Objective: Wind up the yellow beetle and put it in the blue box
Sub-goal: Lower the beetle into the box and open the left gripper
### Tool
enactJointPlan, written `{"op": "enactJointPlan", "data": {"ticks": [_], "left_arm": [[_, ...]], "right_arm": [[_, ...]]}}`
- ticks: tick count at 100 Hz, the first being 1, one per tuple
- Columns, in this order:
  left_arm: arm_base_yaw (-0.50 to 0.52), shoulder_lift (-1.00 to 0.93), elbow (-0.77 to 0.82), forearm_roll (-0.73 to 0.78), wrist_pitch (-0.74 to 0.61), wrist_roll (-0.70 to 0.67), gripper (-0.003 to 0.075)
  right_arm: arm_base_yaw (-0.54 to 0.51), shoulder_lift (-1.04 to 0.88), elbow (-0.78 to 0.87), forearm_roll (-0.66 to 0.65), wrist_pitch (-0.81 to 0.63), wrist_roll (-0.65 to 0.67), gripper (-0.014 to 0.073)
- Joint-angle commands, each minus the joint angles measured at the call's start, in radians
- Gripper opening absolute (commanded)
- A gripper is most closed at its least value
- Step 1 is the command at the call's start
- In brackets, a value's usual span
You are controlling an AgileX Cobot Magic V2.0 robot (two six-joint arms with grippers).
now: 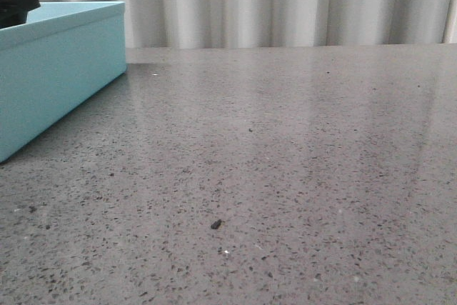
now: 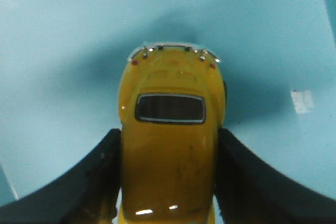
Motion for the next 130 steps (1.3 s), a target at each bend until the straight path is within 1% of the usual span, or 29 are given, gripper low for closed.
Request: {"op": "enactJointPlan", "data": {"ticks": [1,7,14,46,53,67,75,82,94,104,113,120,130], "left_arm": [[-0.001,-0.056,-0.026,0.014,0.022,-0.015,0.0317],[-0.001,-0.056,-0.026,0.016,0.022,-0.015,0.038],[-0.001,-0.056,-0.026,0.016,0.022,-0.015,0.041],[-0.001,-0.088,-0.033,-0.016,0.016,-0.017,0.0408],[-0.001,-0.109,-0.033,-0.024,0.003,-0.03,0.0386],[-0.001,-0.172,-0.033,-0.095,-0.06,-0.103,0.0274],[-0.023,-0.217,-0.031,-0.118,-0.106,-0.151,0.0216],[-0.055,-0.263,-0.021,-0.123,-0.144,-0.162,0.0199],[-0.12,-0.347,0.011,-0.116,-0.197,-0.16,0.0196],[-0.169,-0.439,0.08,-0.08,-0.283,-0.162,0.0195],[-0.19,-0.536,0.177,-0.055,-0.411,-0.162,0.0195],[-0.19,-0.63,0.283,-0.057,-0.525,-0.162,0.0195],[-0.19,-0.795,0.48,-0.057,-0.695,-0.162,0.0191]], "right_arm": [[0.002,0.014,-0.023,0.001,-0.083,-0.012,-0.0053],[0.002,0.014,-0.023,0.001,-0.083,-0.012,-0.0053],[0.002,0.014,-0.023,0.001,-0.083,-0.012,-0.0053],[0.002,0.014,-0.023,0.001,-0.082,-0.012,-0.0053],[0.002,0.014,-0.023,0.001,-0.078,-0.012,-0.0053],[0.002,0.014,-0.023,0.001,-0.067,-0.012,-0.0053],[0.002,0.014,-0.023,-0.008,-0.063,-0.012,-0.0053],[0.002,0.014,-0.023,-0.016,-0.059,-0.012,-0.0053],[0.002,0.014,-0.023,-0.038,-0.042,-0.012,-0.0053],[0.002,0.009,-0.023,-0.046,-0.037,-0.012,-0.0053],[0.002,-0.01,-0.023,-0.051,-0.044,-0.012,-0.0053],[0.002,-0.03,-0.023,-0.061,-0.044,-0.012,-0.0053],[0.002,-0.059,-0.023,-0.082,-0.044,-0.012,-0.0053]]}}
